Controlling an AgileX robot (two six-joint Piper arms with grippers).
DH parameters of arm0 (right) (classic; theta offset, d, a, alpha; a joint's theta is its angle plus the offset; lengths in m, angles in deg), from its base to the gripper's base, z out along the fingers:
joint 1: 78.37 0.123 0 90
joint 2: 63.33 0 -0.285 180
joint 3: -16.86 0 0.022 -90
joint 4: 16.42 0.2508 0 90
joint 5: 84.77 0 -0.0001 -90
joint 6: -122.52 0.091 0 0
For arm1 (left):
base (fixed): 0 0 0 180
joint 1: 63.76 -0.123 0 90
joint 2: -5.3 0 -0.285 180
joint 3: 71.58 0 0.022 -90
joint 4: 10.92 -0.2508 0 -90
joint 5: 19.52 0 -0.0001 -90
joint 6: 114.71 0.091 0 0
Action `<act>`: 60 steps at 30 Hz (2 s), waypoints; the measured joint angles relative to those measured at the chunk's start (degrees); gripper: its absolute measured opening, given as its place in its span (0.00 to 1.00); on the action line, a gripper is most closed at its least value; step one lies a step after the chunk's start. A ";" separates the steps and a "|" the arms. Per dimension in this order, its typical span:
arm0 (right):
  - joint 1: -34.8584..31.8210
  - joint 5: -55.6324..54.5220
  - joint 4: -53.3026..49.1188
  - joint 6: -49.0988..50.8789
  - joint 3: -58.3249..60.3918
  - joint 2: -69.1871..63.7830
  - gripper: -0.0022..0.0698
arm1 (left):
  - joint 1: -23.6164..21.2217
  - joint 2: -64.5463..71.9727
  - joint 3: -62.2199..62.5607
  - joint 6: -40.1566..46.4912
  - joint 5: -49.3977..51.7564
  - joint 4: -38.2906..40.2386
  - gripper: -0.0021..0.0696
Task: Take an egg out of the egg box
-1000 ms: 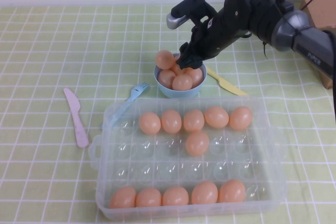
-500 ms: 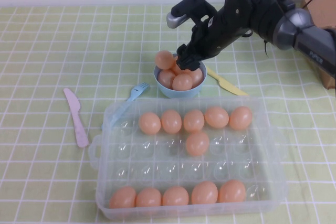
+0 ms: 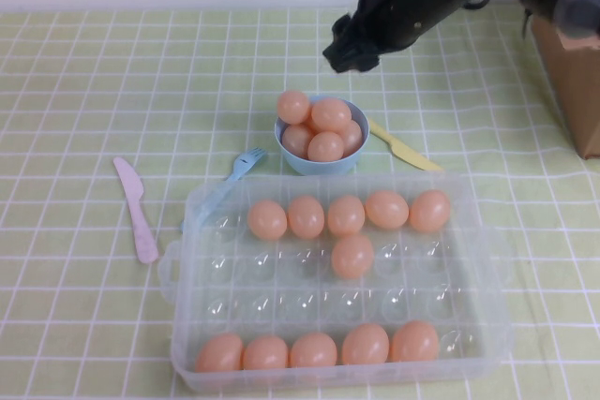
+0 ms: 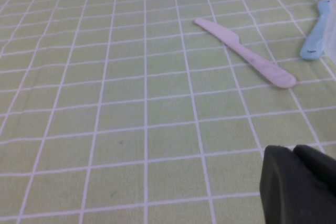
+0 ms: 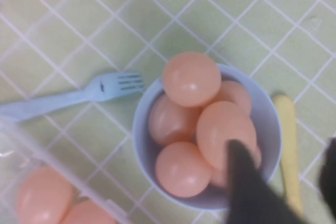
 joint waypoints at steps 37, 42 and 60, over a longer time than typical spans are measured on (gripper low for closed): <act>5.73 -54.75 1.64 -3.72 89.69 74.90 0.01 | 0.00 0.00 0.00 0.00 0.00 0.00 0.02; 5.73 -62.19 2.51 -3.72 99.57 80.69 0.01 | 0.00 0.00 0.00 0.00 0.00 0.00 0.02; -20.33 -61.87 7.59 -3.82 119.37 111.59 0.01 | 0.00 0.00 0.00 0.00 0.00 0.00 0.02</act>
